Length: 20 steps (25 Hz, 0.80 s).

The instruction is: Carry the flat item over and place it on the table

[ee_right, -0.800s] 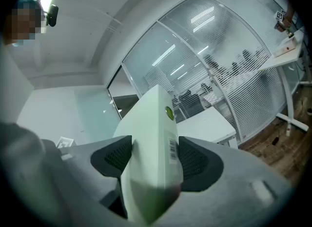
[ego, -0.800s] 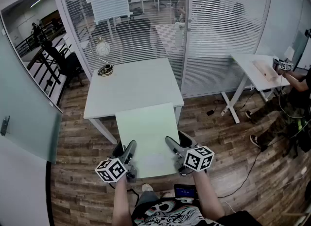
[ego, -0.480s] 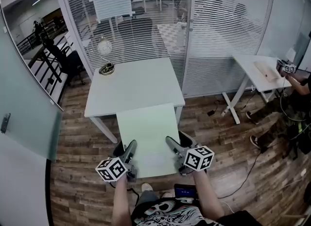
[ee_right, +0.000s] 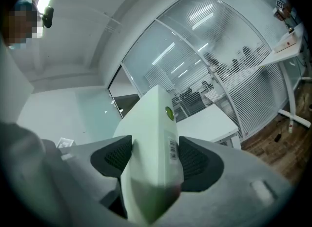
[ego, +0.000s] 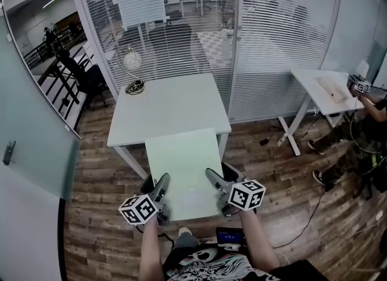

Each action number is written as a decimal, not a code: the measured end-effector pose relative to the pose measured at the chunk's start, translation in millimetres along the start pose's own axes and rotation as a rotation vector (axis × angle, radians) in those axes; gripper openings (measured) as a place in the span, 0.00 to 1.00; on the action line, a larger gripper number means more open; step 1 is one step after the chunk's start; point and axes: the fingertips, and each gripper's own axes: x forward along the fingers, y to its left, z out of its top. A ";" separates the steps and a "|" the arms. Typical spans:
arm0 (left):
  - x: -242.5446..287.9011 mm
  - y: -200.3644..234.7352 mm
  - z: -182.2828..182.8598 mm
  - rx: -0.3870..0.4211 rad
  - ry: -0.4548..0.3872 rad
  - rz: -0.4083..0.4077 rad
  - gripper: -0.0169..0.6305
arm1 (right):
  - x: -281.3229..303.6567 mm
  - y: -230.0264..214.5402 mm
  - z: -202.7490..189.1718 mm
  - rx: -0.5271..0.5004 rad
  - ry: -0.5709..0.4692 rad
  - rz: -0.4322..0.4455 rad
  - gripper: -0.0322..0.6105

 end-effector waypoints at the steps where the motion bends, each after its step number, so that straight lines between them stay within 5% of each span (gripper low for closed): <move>1: 0.7 1.0 1.3 0.000 -0.001 0.001 0.49 | 1.9 -0.1 0.4 0.001 0.001 0.001 0.50; 11: 44.2 25.5 7.9 -0.030 0.021 -0.003 0.49 | 38.6 -29.9 7.8 0.009 0.023 -0.024 0.50; 20: 153.7 93.6 43.0 -0.046 0.080 -0.023 0.49 | 142.4 -96.1 29.5 0.039 0.032 -0.085 0.50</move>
